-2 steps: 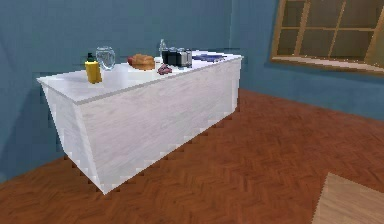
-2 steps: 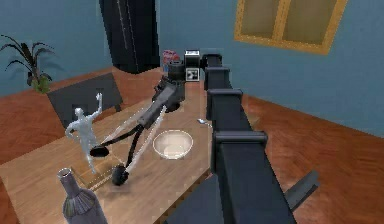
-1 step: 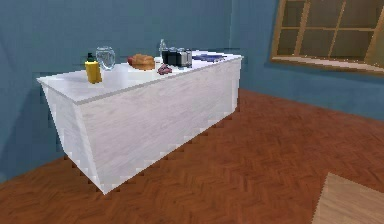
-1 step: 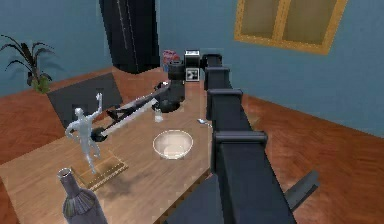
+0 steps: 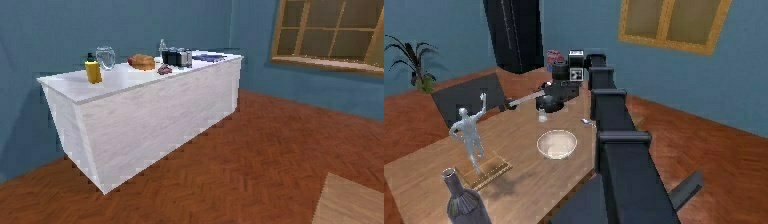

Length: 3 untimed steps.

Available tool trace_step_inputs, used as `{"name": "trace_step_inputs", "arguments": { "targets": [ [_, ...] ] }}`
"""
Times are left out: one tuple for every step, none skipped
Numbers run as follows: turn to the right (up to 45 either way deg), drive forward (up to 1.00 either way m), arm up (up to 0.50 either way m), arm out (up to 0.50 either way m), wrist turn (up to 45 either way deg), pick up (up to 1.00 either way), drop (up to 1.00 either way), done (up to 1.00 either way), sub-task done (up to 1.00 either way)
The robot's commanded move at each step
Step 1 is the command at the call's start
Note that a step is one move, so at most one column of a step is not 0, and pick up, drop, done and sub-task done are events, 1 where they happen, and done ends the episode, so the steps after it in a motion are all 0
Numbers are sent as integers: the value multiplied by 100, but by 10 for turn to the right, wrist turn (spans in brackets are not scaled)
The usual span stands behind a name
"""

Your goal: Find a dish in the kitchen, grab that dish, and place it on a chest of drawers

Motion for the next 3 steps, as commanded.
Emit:
{"name": "trace_step_inputs", "arguments": {
  "targets": [
    [0,0,0,0,210,0,0,0,0],
    [0,0,-28,0,0,0,0,0,0],
    [0,0,0,0,0,100,0,0,0]
  ]
}}
